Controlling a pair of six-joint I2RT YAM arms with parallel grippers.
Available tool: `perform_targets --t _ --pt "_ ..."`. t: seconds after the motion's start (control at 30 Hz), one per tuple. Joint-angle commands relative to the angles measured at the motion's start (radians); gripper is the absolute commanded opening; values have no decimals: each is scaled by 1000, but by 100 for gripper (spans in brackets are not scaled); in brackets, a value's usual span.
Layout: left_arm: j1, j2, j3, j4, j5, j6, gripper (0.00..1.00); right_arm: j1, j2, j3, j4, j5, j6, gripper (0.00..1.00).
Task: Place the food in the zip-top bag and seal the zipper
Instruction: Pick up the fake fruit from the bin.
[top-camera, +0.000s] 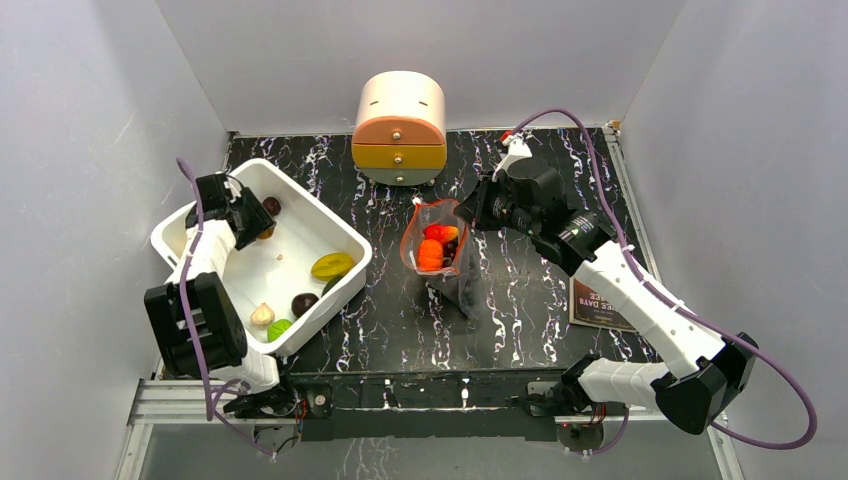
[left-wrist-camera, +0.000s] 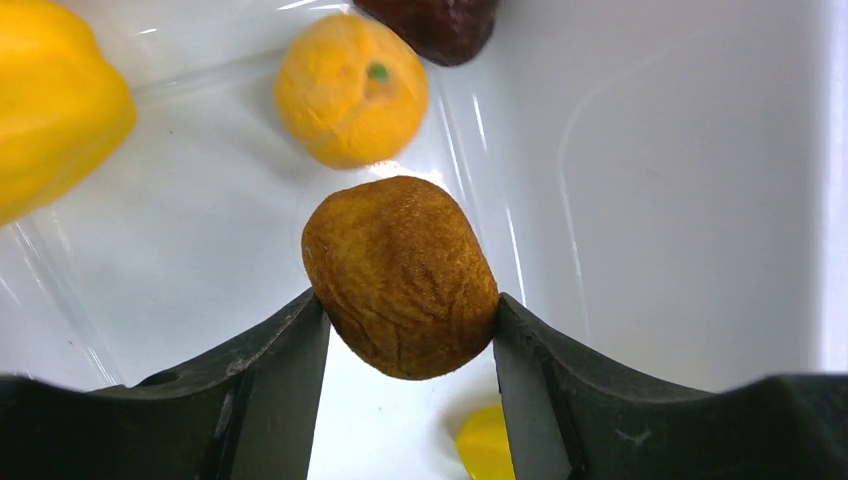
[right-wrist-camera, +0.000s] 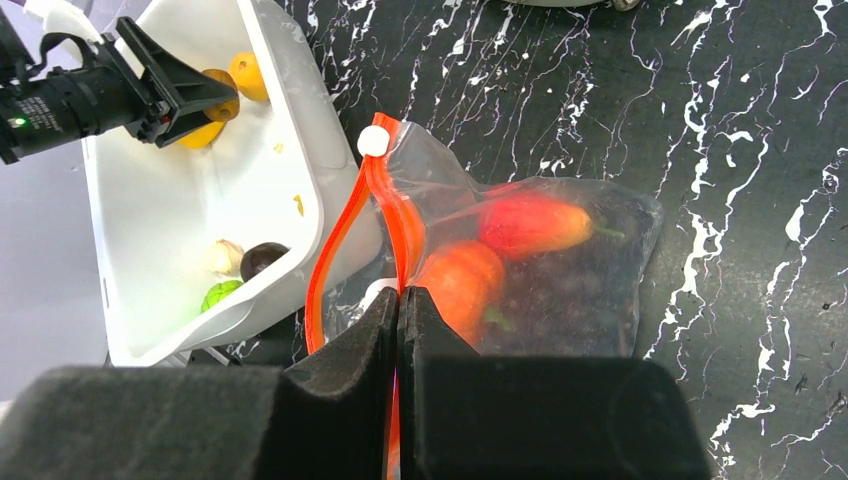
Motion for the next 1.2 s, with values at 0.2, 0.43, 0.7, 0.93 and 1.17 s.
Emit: perform_targets --t 0.2,0.43,0.7,0.93,1.17 --pt "-15 -179 -3 -123 197 12 40 4 -30 21 76 2 10 0" --pt "-93 -255 46 -204 252 77 40 3 -25 7 81 13 10 0" --pt "-185 -326 117 -269 300 124 40 4 -14 -10 104 14 18 0" --pt "-235 -387 168 -239 512 119 39 3 -2 -20 130 0 24 0" --pt "-320 -388 188 -15 800 -82 39 4 25 2 149 -22 48 0"
